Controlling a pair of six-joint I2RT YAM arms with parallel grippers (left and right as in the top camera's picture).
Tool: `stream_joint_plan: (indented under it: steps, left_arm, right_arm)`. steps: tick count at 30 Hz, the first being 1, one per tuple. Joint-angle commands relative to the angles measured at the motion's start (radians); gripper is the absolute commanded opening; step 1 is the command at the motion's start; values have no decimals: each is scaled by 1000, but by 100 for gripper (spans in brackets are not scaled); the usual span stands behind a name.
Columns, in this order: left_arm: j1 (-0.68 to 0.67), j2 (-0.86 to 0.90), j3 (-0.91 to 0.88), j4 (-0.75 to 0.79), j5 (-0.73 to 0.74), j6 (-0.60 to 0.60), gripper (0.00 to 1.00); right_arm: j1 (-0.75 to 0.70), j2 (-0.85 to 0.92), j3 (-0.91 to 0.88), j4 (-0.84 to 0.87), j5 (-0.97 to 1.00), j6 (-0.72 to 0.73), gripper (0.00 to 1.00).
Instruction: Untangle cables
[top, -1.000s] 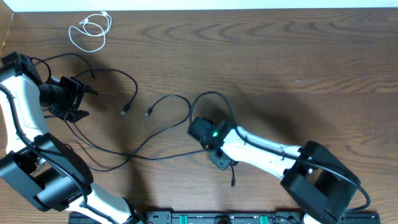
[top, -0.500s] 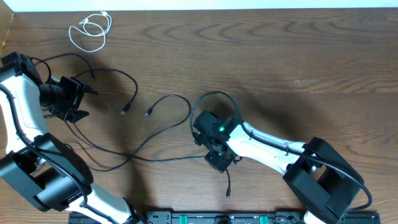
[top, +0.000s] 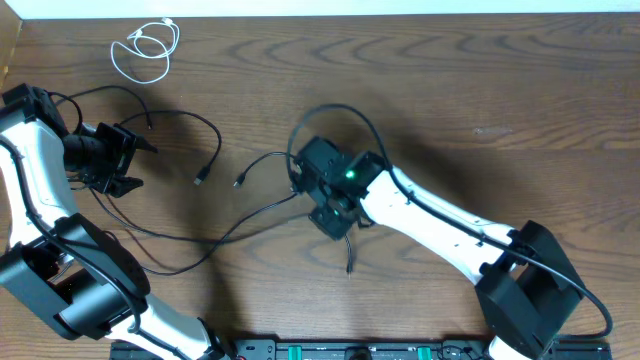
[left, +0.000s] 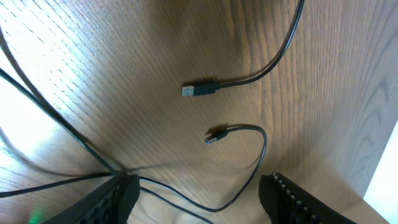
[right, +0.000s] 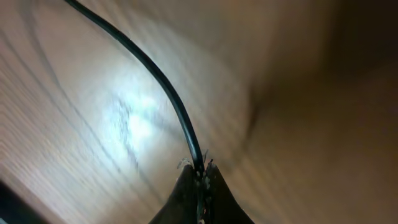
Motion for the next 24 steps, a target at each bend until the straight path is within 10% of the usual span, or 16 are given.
stream_joint_plan:
  steps: [1, 19, 24]
  left_arm:
    - [0, -12, 1, -6, 1, -2, 68]
    - [0, -12, 1, 2, -3, -2, 68]
    - [0, -10, 1, 60, -179, -6, 68]
  right_arm:
    - [7, 1, 36, 11, 17, -104, 1]
    - [22, 1, 39, 360, 22, -205, 2]
    - [4, 1, 39, 444, 47, 18, 34]
